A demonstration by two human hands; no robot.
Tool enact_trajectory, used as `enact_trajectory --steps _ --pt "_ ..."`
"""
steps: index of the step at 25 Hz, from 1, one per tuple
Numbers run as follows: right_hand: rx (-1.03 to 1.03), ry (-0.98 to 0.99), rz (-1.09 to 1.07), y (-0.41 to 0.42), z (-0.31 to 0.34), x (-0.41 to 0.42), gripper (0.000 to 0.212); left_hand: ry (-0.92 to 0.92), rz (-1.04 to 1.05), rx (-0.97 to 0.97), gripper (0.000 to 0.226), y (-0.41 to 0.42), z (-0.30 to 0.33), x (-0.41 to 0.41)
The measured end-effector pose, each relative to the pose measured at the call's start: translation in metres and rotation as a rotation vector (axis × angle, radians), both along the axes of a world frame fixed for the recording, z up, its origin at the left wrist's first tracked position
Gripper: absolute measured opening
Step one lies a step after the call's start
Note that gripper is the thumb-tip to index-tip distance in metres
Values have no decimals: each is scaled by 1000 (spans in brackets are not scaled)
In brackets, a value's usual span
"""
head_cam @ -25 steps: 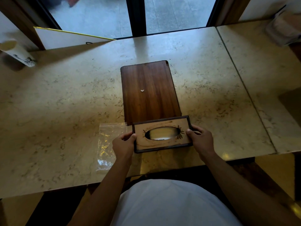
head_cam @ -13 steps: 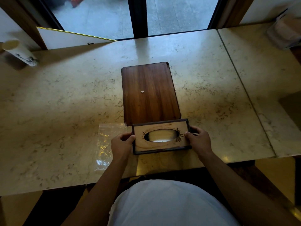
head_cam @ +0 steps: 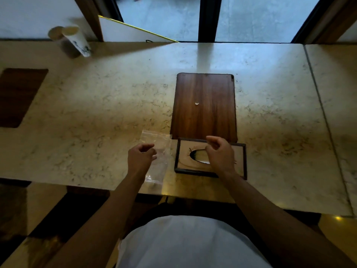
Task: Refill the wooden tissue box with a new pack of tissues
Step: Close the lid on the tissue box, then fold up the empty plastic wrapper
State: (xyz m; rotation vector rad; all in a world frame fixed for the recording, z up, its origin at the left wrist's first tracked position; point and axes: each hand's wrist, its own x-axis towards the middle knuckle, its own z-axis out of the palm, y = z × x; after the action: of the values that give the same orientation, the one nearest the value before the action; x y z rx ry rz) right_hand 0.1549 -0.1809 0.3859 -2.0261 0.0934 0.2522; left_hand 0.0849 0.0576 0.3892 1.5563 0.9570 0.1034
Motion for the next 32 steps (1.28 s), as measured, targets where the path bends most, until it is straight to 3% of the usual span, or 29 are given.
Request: enact_trajectory --steps 9,14,17,22,27,32 --pt "-44 65 139 111 -8 -20 30 67 -63 10 23 91 -20 -15" --pt "-248 94 86 152 -13 -41 30 170 -311 58 24 128 -43 -9" --pt "-358 185 92 165 -16 -50 11 235 -423 128 32 139 -47 -5" --pt "-515 360 169 183 -19 -50 24 281 -484 165 35 140 -53 4" --pt "-393 422 89 182 -23 -46 30 331 -405 -44 23 137 -58 6" --pt "-165 531 -121 183 -26 -45 24 335 -372 -185 8 141 -53 -1"
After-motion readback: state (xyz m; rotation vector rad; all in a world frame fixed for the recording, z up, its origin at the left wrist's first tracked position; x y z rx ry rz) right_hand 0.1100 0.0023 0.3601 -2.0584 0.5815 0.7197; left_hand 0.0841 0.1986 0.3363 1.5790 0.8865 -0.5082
